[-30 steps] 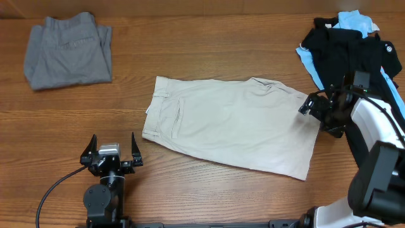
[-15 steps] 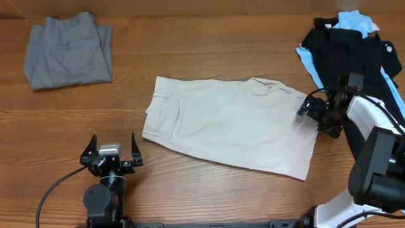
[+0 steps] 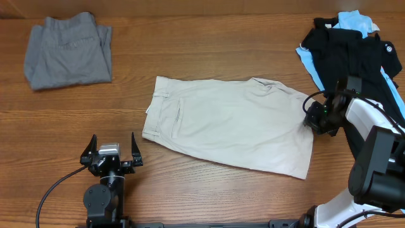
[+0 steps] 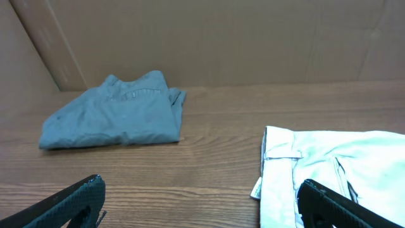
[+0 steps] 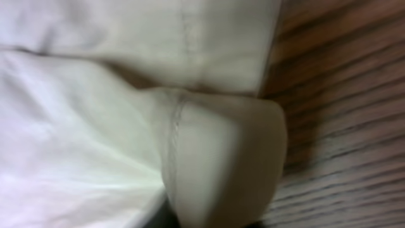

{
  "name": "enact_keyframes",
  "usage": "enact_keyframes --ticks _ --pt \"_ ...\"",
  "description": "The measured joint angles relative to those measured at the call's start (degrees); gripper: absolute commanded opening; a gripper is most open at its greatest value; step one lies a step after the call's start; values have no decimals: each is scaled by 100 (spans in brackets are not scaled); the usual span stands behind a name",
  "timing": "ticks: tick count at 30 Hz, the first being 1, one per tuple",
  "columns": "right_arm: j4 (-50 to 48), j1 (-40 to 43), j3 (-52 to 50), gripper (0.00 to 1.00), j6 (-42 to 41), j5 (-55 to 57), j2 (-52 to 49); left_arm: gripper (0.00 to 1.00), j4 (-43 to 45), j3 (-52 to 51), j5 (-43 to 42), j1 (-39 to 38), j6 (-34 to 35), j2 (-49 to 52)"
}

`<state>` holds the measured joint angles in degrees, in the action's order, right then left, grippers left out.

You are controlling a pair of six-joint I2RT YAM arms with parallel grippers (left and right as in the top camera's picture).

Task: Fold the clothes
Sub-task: 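Grasp the beige pants' right edge with the right gripper and smooth it flat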

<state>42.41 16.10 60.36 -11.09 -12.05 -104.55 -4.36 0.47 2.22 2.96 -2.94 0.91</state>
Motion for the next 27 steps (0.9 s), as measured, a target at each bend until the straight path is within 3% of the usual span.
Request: enact_keyframes --ticks 7,18,27 --pt "560 92 317 4 -256 50 -74 100 -2 0 2 0 0 0" --pt "1996 133 2177 4 -321 938 -118 100 -2 0 0 0 0 0" --pt "2275 -761 2424 4 -400 1427 -118 100 0 0 0 0 0 0"
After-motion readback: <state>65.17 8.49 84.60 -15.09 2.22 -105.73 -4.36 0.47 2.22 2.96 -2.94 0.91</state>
